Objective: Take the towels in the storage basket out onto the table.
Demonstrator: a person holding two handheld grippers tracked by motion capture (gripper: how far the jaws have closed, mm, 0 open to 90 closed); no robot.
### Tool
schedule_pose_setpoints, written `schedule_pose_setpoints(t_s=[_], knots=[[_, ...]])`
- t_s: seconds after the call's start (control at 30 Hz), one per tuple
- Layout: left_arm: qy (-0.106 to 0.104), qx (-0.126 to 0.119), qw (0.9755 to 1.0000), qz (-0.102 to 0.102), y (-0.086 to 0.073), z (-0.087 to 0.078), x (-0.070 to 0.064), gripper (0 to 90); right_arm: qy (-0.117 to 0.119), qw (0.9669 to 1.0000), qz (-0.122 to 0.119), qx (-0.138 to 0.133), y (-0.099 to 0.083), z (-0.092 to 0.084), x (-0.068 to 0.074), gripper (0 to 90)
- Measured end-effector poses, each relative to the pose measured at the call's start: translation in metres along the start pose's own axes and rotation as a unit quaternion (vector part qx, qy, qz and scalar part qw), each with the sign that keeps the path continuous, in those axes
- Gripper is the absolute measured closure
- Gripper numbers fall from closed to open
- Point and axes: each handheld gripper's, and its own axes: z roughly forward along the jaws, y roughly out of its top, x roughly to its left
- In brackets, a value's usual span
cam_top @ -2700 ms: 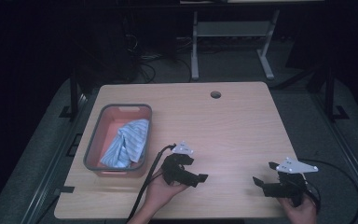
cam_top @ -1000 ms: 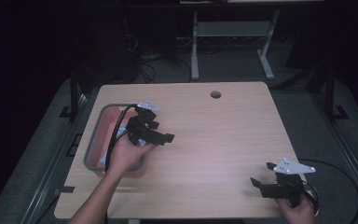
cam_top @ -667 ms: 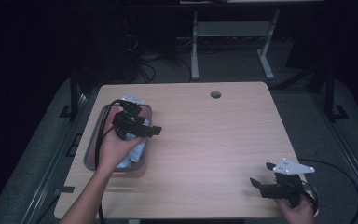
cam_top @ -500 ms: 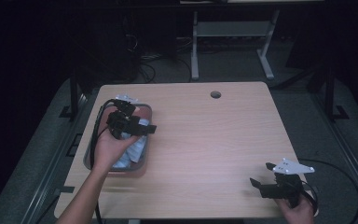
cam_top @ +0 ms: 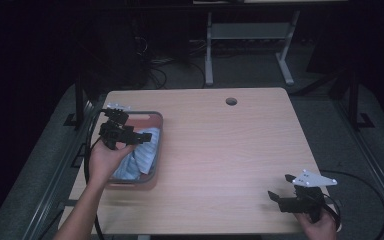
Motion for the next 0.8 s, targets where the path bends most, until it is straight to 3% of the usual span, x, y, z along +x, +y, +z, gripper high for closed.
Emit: schedule_pose_setpoints(t_s=[0.43,0.63,0.8], knots=[[0.036,0.012,0.9987,-0.034,-0.020,0.005,0.021,20.3,0.003,1.0000,-0.008,0.002,0.000,0.001,0.000,14.4],[0.050,0.042,0.9963,-0.056,-0.032,0.018,0.026,20.7,0.003,1.0000,-0.004,0.003,0.000,0.001,0.000,14.4],[0.052,0.064,0.9948,-0.059,-0.037,0.028,0.025,23.6,0.005,0.9999,-0.009,0.004,0.000,0.002,0.000,14.4]])
